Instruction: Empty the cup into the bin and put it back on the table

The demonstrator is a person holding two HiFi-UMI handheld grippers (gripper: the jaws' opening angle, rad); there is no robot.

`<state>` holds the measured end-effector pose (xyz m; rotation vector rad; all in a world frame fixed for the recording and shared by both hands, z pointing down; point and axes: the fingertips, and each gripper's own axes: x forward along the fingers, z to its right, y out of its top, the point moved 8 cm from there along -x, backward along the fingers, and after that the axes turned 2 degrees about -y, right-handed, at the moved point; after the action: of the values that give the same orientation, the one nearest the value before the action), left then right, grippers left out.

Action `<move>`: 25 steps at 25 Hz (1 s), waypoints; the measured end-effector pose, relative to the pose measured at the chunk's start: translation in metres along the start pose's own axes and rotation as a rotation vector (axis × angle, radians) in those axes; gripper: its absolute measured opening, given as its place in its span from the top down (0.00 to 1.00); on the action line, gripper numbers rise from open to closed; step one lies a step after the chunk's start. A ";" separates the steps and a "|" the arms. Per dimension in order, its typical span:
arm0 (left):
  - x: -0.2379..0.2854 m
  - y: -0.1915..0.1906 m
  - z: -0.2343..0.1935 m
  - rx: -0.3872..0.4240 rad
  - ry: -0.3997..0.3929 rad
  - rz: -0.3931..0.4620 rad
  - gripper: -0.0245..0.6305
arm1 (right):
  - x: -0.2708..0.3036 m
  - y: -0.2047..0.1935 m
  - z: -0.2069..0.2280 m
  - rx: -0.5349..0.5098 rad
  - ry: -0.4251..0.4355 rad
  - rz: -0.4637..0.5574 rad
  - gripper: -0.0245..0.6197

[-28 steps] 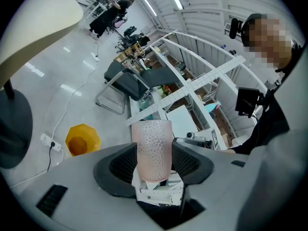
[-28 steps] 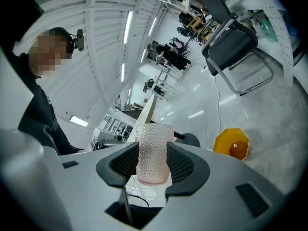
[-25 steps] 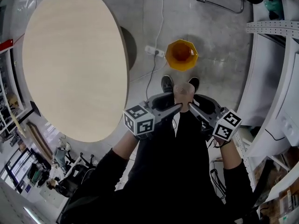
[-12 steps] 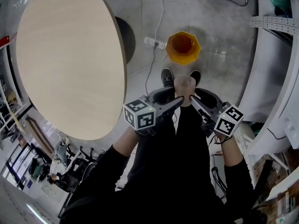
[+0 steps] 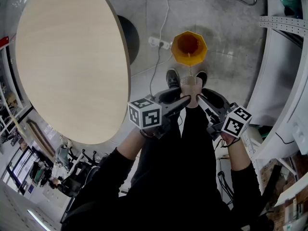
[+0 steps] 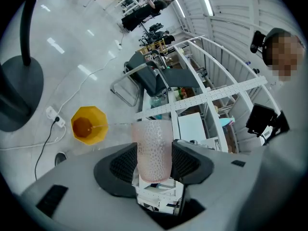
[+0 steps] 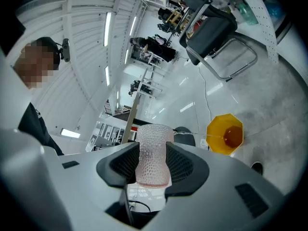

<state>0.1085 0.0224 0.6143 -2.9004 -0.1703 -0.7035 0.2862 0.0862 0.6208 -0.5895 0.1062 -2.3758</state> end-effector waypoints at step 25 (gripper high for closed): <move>0.043 0.009 -0.043 -0.232 0.023 -0.023 0.61 | 0.016 0.010 0.053 0.146 -0.095 0.007 0.68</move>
<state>0.1289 0.0087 0.6714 -3.1125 -0.1270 -0.8113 0.3051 0.0725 0.6720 -0.6296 -0.1060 -2.3207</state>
